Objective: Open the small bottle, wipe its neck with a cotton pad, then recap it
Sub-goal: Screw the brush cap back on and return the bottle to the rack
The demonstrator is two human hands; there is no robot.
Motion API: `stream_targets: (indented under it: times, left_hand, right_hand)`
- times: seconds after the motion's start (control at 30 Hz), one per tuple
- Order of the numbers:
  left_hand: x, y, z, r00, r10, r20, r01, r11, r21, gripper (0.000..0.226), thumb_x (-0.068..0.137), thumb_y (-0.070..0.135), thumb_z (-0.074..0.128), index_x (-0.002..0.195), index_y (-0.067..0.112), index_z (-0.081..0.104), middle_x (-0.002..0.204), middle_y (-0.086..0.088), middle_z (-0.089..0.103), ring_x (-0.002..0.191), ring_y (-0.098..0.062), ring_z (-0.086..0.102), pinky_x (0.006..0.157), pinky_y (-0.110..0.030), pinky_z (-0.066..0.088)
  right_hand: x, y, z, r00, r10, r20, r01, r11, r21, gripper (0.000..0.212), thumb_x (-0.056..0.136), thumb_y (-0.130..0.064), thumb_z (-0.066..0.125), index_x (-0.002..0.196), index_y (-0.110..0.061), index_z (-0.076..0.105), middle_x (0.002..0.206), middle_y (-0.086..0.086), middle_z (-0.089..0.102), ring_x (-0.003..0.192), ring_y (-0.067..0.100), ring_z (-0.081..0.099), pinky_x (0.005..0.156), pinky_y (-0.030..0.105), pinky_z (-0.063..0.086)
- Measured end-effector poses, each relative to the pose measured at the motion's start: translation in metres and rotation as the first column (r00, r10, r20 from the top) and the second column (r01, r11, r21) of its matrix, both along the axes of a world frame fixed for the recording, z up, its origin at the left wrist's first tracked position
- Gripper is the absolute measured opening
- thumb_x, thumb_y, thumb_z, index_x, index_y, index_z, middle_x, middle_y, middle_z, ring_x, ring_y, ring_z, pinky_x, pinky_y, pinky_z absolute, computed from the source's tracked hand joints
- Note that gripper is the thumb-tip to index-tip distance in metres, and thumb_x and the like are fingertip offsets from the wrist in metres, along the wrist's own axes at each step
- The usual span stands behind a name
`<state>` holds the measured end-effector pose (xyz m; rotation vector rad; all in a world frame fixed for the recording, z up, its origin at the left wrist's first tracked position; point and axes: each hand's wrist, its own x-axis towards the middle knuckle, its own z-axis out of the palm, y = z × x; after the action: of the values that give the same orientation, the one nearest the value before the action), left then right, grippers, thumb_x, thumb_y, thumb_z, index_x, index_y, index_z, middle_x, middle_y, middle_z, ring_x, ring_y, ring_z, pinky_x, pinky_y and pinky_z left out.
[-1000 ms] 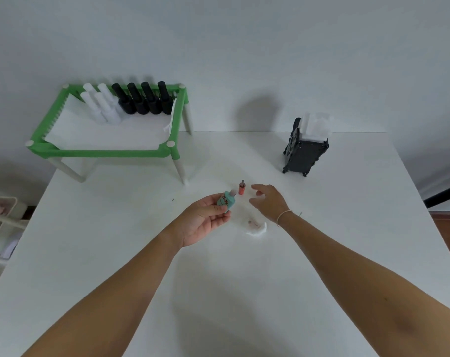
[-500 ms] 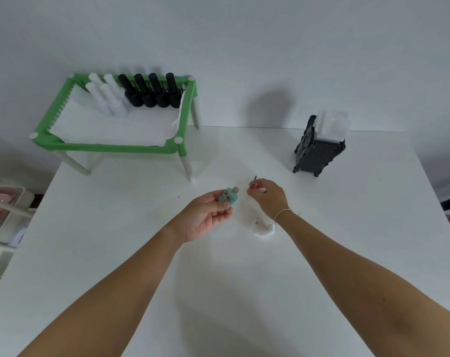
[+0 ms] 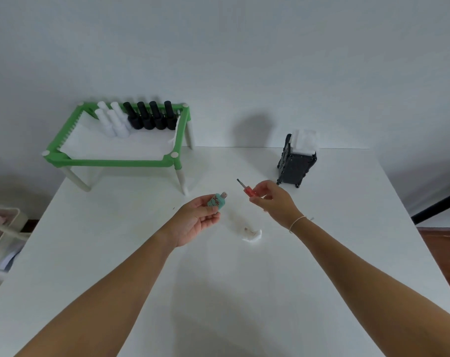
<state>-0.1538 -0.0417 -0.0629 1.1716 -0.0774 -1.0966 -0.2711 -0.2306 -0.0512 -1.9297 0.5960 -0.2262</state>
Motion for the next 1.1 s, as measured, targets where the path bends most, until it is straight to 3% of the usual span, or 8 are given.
stream_targets:
  times: [0.23, 0.47, 0.7, 1.1]
  left_hand:
    - [-0.007, 0.002, 0.007, 0.999, 0.010, 0.053, -0.010, 1.000, 0.006, 0.027, 0.080, -0.006, 0.059, 0.101, 0.011, 0.058, 0.095, -0.007, 0.063, 0.076, -0.016, 0.064, 0.069, -0.023, 0.057]
    - [-0.011, 0.002, 0.017, 0.996, -0.003, 0.092, 0.006, 1.000, -0.029, 0.027, 0.082, -0.009, 0.056, 0.102, 0.009, 0.057, 0.095, -0.008, 0.059, 0.080, -0.017, 0.060, 0.070, -0.022, 0.057]
    - [-0.012, 0.002, 0.020, 0.993, -0.016, 0.118, 0.017, 1.000, -0.010, 0.029, 0.082, -0.010, 0.055, 0.104, 0.008, 0.055, 0.096, -0.008, 0.057, 0.082, -0.017, 0.058, 0.077, -0.024, 0.057]
    - [-0.012, 0.002, 0.023, 0.993, -0.024, 0.116, 0.027, 0.999, -0.027, 0.029, 0.081, -0.010, 0.056, 0.102, 0.010, 0.057, 0.100, -0.009, 0.058, 0.085, -0.018, 0.059, 0.074, -0.023, 0.057]
  right_hand:
    - [-0.013, 0.001, 0.026, 0.994, 0.017, 0.104, -0.012, 0.999, -0.049, 0.007, 0.083, -0.016, 0.061, 0.086, -0.022, 0.061, 0.084, 0.000, 0.060, 0.064, 0.012, 0.047, 0.063, 0.018, 0.043]
    - [-0.014, 0.008, 0.036, 0.989, 0.047, 0.142, -0.031, 0.994, -0.109, 0.008, 0.084, -0.016, 0.060, 0.089, -0.021, 0.063, 0.081, -0.005, 0.059, 0.070, 0.012, 0.047, 0.062, 0.005, 0.039]
    - [-0.011, 0.011, 0.046, 0.984, 0.052, 0.173, -0.034, 0.994, -0.103, 0.007, 0.085, -0.017, 0.059, 0.090, -0.021, 0.063, 0.084, -0.002, 0.060, 0.068, 0.011, 0.047, 0.061, 0.008, 0.041]
    - [-0.011, 0.011, 0.047, 0.984, 0.066, 0.165, -0.047, 0.992, -0.120, 0.007, 0.085, -0.016, 0.059, 0.088, -0.022, 0.062, 0.082, -0.001, 0.059, 0.065, 0.015, 0.045, 0.056, 0.005, 0.038]
